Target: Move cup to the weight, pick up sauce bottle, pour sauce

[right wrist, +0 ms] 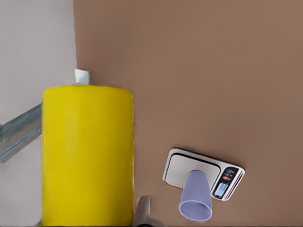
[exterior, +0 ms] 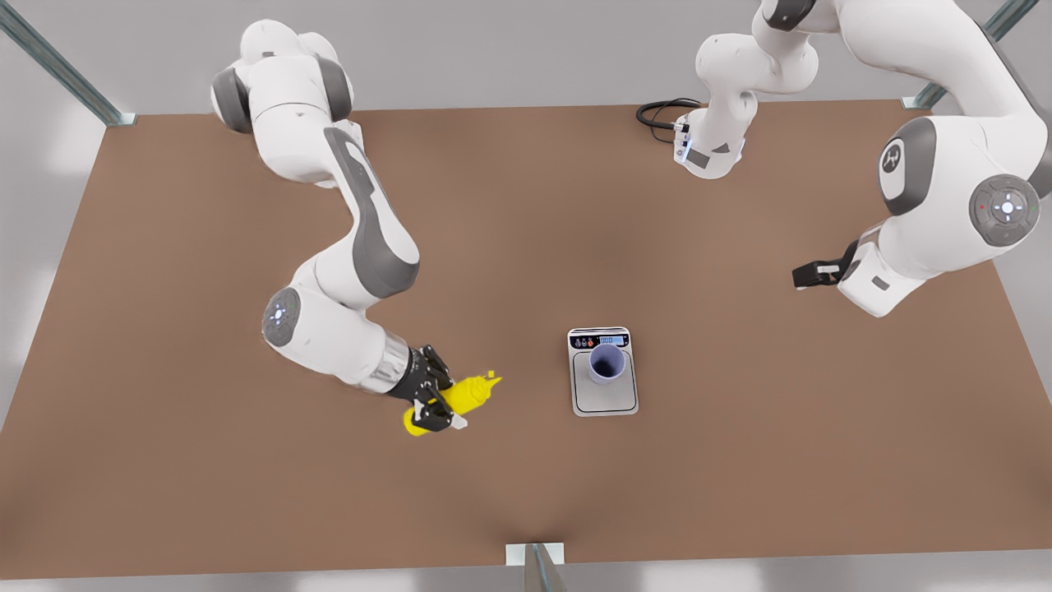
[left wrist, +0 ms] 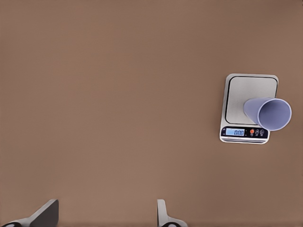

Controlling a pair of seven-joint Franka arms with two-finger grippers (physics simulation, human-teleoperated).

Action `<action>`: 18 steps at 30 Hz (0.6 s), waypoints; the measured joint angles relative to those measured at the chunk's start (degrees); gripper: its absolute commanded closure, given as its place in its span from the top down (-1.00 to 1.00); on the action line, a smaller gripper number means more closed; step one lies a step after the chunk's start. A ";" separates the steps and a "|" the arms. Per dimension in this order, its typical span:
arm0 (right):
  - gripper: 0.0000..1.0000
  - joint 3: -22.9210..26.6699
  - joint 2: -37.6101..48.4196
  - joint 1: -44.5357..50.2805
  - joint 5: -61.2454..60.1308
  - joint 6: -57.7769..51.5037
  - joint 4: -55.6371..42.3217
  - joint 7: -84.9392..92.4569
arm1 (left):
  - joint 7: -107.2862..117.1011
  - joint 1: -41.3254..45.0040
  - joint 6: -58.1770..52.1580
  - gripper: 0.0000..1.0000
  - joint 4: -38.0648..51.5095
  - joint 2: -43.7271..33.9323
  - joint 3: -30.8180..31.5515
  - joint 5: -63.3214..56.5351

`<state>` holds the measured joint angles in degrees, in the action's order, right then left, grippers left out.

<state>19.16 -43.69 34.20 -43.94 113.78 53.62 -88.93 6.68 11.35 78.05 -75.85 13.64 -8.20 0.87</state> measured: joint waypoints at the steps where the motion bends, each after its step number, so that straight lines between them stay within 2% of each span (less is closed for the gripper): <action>1: -0.57 2.81 -2.19 1.70 -2.14 -0.20 -3.75 -1.65 | 0.00 -0.04 0.00 1.00 0.00 -0.01 -0.01 0.00; 7: -0.57 12.72 -12.89 10.46 -4.84 1.11 -19.88 -2.93 | -0.08 -0.03 -0.01 1.00 0.00 -0.01 0.00 0.01; 8: -0.57 13.02 -14.89 11.18 -4.73 3.14 -21.04 -3.00 | 0.00 -0.03 -0.08 1.00 0.00 -0.01 0.02 0.01; 14: -0.57 19.78 -21.48 14.11 -2.38 9.32 -22.20 -1.33 | 0.00 0.00 -0.10 1.00 -0.09 -0.01 0.12 0.01; 18: -0.57 19.56 -25.47 16.18 9.15 11.57 -23.00 6.46 | -0.02 -0.02 -0.17 1.00 -0.09 -0.01 0.11 0.01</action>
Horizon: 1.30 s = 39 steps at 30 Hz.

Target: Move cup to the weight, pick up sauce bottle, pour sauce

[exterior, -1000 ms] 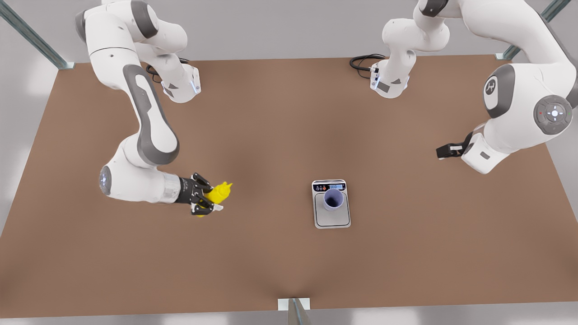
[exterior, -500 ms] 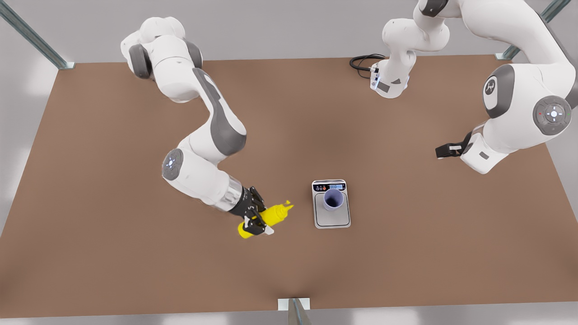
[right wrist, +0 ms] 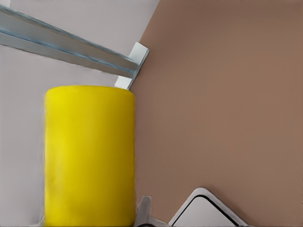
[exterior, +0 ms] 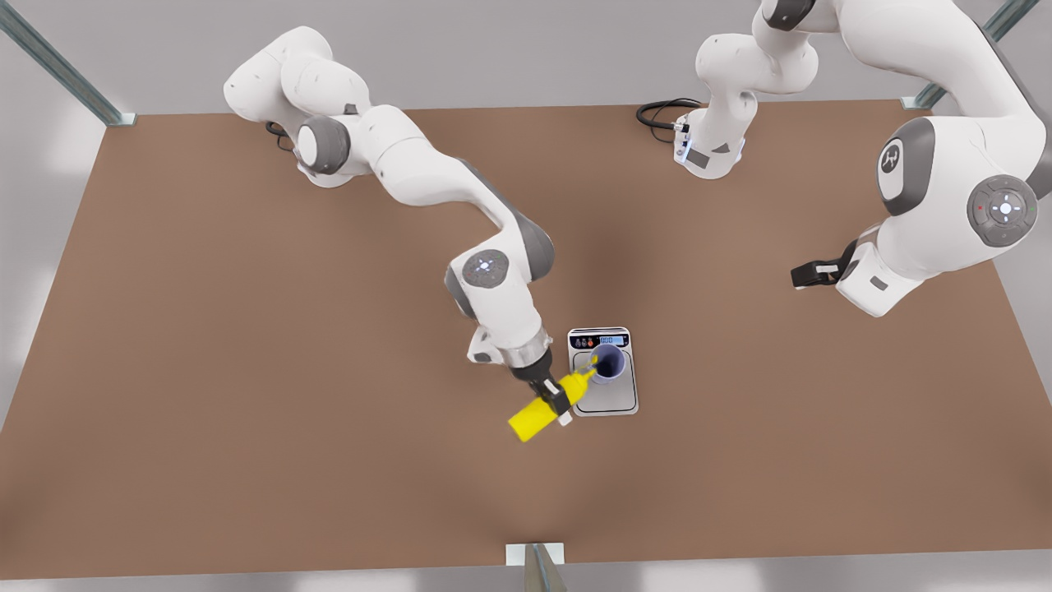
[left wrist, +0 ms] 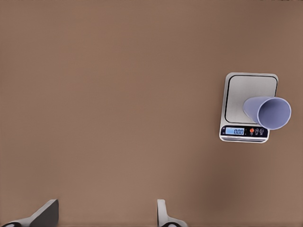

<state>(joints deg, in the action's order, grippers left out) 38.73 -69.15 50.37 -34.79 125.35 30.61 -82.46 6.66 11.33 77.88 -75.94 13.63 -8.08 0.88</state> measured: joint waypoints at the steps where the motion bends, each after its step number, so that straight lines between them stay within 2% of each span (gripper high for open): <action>1: -0.57 -0.28 -0.60 0.79 4.51 -0.65 -0.03 4.95 | 0.00 0.01 0.01 1.00 0.00 0.00 0.00 0.00; 5: -0.57 -0.20 -4.07 2.28 12.88 2.11 -1.51 7.58 | 0.02 -0.02 -0.01 1.00 0.00 -0.07 0.00 0.00; 8: -0.57 0.08 -5.22 3.65 12.92 4.26 -3.88 6.88 | 0.02 0.00 -0.01 1.00 0.00 -0.09 0.00 0.00; 9: -0.57 0.14 -6.66 4.63 12.85 9.04 -4.05 6.03 | -0.06 -0.05 -0.01 1.00 -0.08 0.00 0.00 0.00; 12: -0.57 0.39 -8.30 6.21 12.91 13.63 -4.06 4.41 | -0.07 0.00 -0.01 1.00 -0.20 0.00 0.00 0.00; 19: -0.57 1.34 -11.62 7.16 23.16 15.21 -3.54 5.10 | 0.02 0.02 0.00 1.00 -0.18 0.01 0.00 0.00; 30: -0.57 0.97 -10.46 6.60 22.47 15.59 -4.04 4.63 | 0.05 0.01 -0.01 1.00 -0.18 -0.09 0.26 0.00; 33: -0.57 0.63 -9.27 6.08 18.22 15.81 -3.86 4.59 | 0.02 0.00 -0.09 1.00 -0.18 -0.09 0.26 0.00; 34: -0.57 -1.63 -7.99 5.54 17.32 15.85 -3.43 4.65 | 0.10 0.04 -0.09 1.00 -0.10 -0.38 0.22 -0.01; 35: -0.57 -6.28 -6.29 4.06 17.72 15.86 -2.77 5.29 | -0.05 -0.02 -0.09 1.00 -0.09 -0.44 0.18 -0.03; 39: -0.57 -14.40 -2.52 2.67 17.94 15.69 1.08 4.95 | -0.24 0.00 -0.09 1.00 -0.10 -0.35 0.18 -0.11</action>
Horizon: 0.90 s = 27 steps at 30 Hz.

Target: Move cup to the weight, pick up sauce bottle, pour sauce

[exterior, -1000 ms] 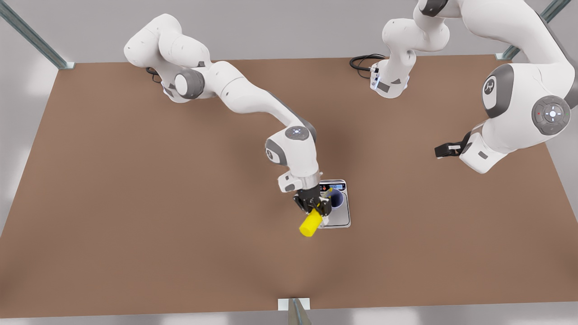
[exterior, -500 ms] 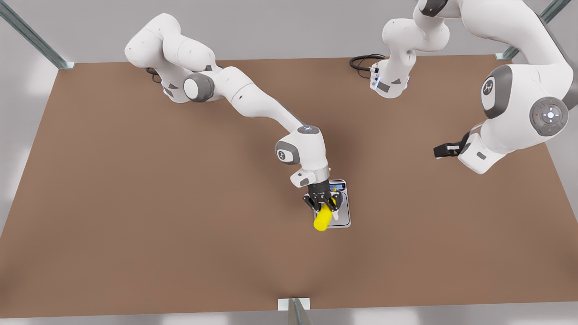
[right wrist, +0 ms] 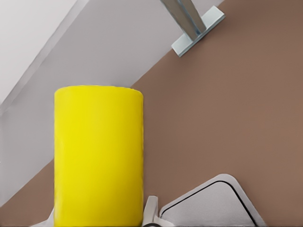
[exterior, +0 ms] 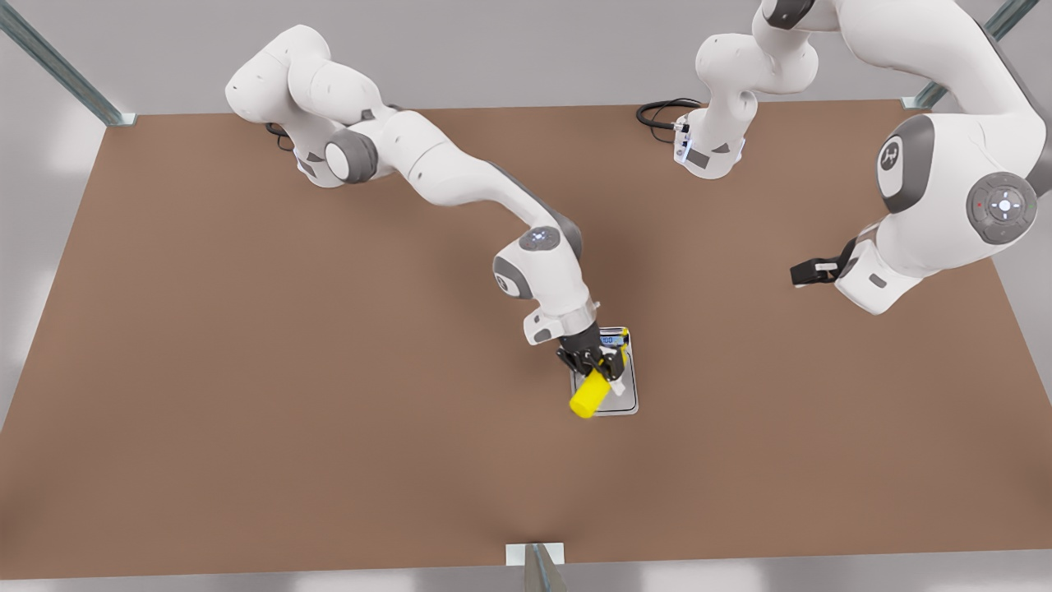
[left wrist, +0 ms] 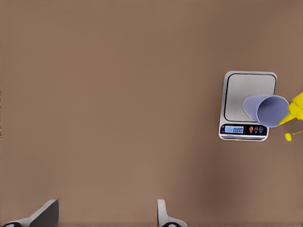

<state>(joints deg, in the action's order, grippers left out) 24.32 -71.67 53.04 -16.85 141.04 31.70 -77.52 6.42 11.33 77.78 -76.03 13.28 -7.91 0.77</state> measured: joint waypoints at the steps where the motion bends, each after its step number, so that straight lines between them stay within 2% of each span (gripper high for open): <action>1: -0.57 -1.33 0.60 -0.71 0.10 -0.02 0.41 -0.13 | -0.05 0.00 0.00 1.00 -0.07 0.05 0.00 -0.02; 3: -0.57 -10.83 4.68 -4.03 4.82 -0.77 4.02 -0.27 | 0.08 0.01 -0.09 1.00 -0.17 0.12 0.00 -0.03; 5: -0.57 -15.16 6.84 -5.84 6.21 -0.86 6.09 -0.35 | 0.07 -0.02 -0.26 1.00 -0.08 0.18 0.05 -0.05; 8: -0.57 -25.93 9.26 -11.56 11.88 -0.50 7.78 -0.19 | 0.17 -0.01 -0.44 1.00 0.09 0.00 0.26 -0.06; 12: -0.45 -32.96 10.36 -15.97 12.71 -0.50 9.45 0.29 | -2.36 -0.01 -0.71 1.00 -0.43 -0.30 0.58 -0.06; 13: -0.46 -34.57 12.66 -17.18 12.71 -0.18 13.61 0.24 | -2.37 0.00 -0.86 1.00 -0.97 -0.31 0.58 -0.06; 14: -0.49 -38.29 18.59 -20.63 14.01 5.40 26.82 0.45 | -2.37 0.01 -1.04 1.00 -1.21 -0.35 0.62 -0.06; 18: -0.50 -41.60 23.72 -24.94 13.25 8.46 36.22 0.62 | -2.37 0.02 -1.05 1.00 -1.22 -0.18 0.53 -0.07; 20: -0.50 -42.94 25.63 -27.58 8.68 8.55 39.05 0.84 | -2.37 0.01 -0.97 1.00 -1.22 -0.09 0.53 -0.07; 24: -0.47 -44.38 29.81 -32.78 -12.27 8.74 44.72 3.83 | -2.37 0.01 -1.05 1.00 -1.22 -0.09 0.53 -0.08; 27: -0.48 -46.27 30.50 -36.58 -21.77 8.77 47.12 4.52 | -2.34 0.01 -1.23 1.00 -1.22 -0.09 0.53 -0.07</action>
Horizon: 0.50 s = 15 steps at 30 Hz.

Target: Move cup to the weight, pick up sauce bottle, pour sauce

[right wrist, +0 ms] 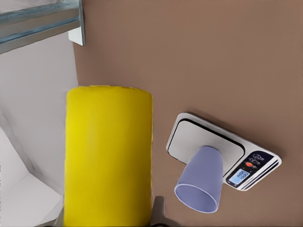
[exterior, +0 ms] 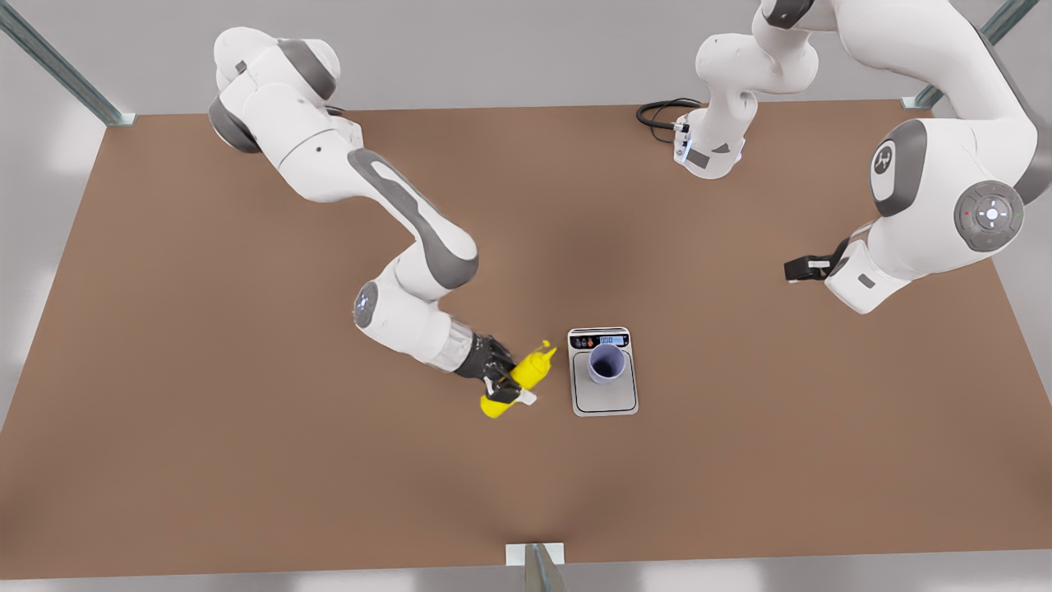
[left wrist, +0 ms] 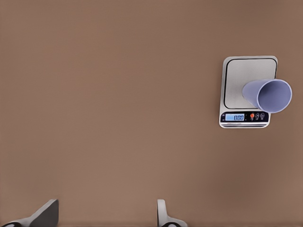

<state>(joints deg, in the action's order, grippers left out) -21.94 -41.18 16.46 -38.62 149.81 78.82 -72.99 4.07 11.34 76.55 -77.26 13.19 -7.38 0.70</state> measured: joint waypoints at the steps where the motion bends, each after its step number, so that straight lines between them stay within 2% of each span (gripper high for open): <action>1: -0.48 -0.08 0.00 -0.91 -1.57 -0.12 0.42 0.64 | 0.05 0.02 -0.08 1.00 0.00 0.00 0.02 0.00; 5: -0.48 -1.93 -0.35 -6.12 -10.04 -3.05 2.04 1.85 | 0.02 0.00 -0.17 1.00 0.00 0.03 0.00 -0.01; 8: -0.48 -2.05 -0.67 -11.08 -15.03 -10.61 2.99 6.02 | 0.00 0.00 -0.35 1.00 0.00 0.09 0.00 -0.01; 12: -0.48 -2.00 -0.64 -15.01 -28.19 -17.11 7.42 13.13 | -0.03 -0.02 -0.53 1.00 0.00 0.14 0.00 -0.05; 15: -0.51 -1.96 -0.99 -16.97 -30.31 -20.64 9.95 17.00 | -0.03 -0.01 -0.70 1.00 -0.01 0.35 0.00 -0.10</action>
<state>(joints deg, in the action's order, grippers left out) -23.90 -42.17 -0.51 -68.93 129.17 88.77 -55.99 4.04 11.33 75.86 -77.27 13.54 -7.38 0.59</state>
